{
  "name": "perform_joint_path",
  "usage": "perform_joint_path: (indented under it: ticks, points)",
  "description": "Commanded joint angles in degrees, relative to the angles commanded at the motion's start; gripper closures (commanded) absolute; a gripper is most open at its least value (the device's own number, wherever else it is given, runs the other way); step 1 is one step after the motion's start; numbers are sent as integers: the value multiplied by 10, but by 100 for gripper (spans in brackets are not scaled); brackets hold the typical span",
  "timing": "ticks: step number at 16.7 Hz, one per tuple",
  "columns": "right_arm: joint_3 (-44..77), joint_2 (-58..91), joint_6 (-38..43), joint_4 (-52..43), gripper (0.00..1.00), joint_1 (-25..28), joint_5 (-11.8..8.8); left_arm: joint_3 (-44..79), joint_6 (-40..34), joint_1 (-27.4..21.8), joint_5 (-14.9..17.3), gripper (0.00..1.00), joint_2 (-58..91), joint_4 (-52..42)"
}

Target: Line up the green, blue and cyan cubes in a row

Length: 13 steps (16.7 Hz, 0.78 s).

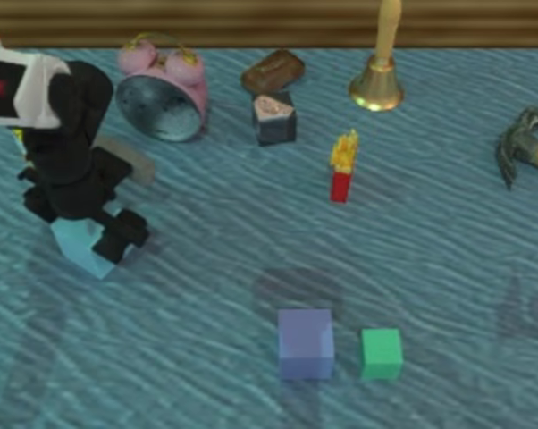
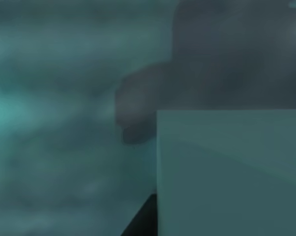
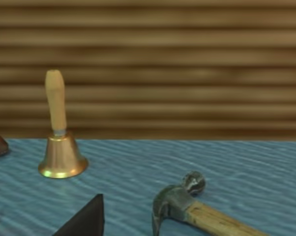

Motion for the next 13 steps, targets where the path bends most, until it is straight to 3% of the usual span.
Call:
perform_joint_path:
  ticks: [8, 13]
  points:
    - [0, 0, 0, 0, 0, 0, 0, 64, -2, 10, 0, 100, -55, -124]
    - [0, 0, 0, 0, 0, 0, 0, 70, 0, 8, -1, 100, -61, -133]
